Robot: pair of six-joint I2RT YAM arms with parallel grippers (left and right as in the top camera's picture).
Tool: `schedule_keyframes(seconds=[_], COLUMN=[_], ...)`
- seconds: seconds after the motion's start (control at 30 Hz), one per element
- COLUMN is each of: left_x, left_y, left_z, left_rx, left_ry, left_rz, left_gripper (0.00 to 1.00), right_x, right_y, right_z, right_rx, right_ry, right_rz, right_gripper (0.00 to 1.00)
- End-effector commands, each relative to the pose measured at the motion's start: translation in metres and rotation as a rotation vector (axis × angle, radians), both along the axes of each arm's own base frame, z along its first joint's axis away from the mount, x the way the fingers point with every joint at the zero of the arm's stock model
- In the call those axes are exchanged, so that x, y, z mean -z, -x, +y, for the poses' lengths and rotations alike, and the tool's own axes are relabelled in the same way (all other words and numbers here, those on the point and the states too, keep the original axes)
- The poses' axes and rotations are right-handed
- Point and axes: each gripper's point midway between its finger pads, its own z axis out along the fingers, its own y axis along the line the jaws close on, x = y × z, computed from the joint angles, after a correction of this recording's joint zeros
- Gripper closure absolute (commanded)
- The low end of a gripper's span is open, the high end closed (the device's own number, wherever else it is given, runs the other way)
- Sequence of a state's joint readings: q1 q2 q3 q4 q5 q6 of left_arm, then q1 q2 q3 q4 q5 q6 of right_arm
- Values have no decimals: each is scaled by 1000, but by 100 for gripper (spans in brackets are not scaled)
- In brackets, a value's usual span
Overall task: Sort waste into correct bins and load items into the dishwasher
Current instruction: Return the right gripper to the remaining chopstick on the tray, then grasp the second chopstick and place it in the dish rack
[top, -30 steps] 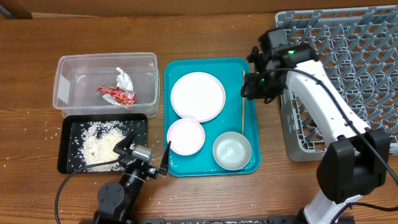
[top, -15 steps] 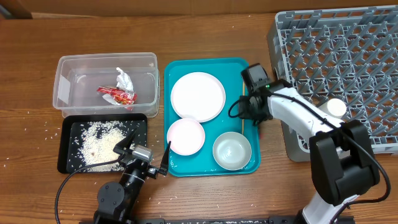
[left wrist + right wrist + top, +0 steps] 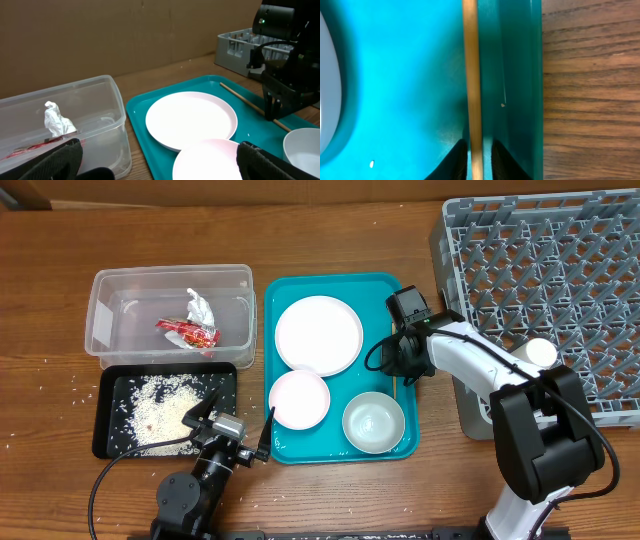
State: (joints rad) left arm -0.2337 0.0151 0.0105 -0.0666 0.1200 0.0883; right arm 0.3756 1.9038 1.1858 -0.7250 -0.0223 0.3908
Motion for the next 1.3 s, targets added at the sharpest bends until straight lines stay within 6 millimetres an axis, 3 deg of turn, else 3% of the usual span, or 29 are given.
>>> schedule_keyframes(seconds=[0.0,0.07,0.2,0.4,0.47,0.6,0.63,0.67,0.8,1.13,1.27], left_x=[0,0,0,0,0,0,0,0,0,0,0], left_y=[0,0,0,0,0,0,0,0,0,0,0], left_z=[1,1,1,1,1,1,1,1,1,1,1], left_rx=[-5,-5,-5,-5,-5,-5,-5,-5,-5,-5,-5], left_ry=[0,0,0,0,0,0,0,0,0,0,0], left_rz=[-6,-6,-6,-6,-6,-6,-6,-6,-6,-6,-6], left_gripper=[0,0,0,0,0,0,0,0,0,0,0], right_x=[3,2,-13,-76,-98,-131,-134,-138,-137,-126,-128], right_y=[1,0,-6,-33,-41,-53,-55,-57,-58,-60,-60], right_z=[3,3,1,-6,-19,-70,-82,-106,-136,-144,-135], right_rx=[-6,-2,11,36,63,27,13,1,-42,-193,-224], right_ry=[-7,-9,-7,0,46,243,284,366,414,373,359], right_rz=[6,5,10,-74,-108,-157,-159,-159,-132,-103,-107], right_gripper=[88,96,96,96,96,96,96,96,96,96,67])
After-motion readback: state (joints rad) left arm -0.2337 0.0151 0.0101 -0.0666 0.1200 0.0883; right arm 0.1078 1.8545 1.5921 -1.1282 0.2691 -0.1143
